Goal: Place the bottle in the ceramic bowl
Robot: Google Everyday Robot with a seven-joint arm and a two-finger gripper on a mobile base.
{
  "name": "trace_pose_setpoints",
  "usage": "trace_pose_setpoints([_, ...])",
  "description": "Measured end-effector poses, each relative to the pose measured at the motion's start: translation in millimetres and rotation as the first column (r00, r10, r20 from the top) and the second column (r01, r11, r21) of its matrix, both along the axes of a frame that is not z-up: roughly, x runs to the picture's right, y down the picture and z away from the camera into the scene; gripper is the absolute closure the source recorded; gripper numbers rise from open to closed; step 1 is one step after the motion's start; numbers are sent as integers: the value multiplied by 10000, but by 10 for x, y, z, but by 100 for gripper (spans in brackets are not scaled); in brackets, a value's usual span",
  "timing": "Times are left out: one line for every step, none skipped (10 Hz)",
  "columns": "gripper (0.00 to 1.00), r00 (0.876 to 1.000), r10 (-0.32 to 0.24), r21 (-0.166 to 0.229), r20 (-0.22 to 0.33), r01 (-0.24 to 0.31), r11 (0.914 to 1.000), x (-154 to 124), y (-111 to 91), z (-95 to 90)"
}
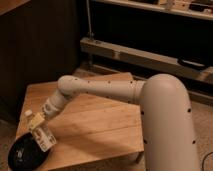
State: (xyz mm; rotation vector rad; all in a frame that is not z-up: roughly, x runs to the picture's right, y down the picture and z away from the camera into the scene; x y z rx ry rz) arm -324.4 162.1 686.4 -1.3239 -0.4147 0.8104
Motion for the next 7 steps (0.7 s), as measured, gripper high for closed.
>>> trace_pose_setpoints([100,9998,-35,-114,194,37,9999,-57,43,2])
trace_pose_setpoints([100,9987,-141,-294,497,156,9994,-155,130,7])
trace_pose_setpoints([100,9979,-197,-387,614,221,9990,-181,169,30])
trace_pose_setpoints([100,9971,-215,-464,729,249,9986,-225,204,44])
trace_pose_setpoints([100,9948,-360,-590,954,418,9974,-304,293,41])
trace_pose_setpoints([95,9927,-489,-714,1101,570,9958,-344,351,52])
trace_pose_setpoints([88,9916,-573,-781,1162,666,9947,-379,382,63])
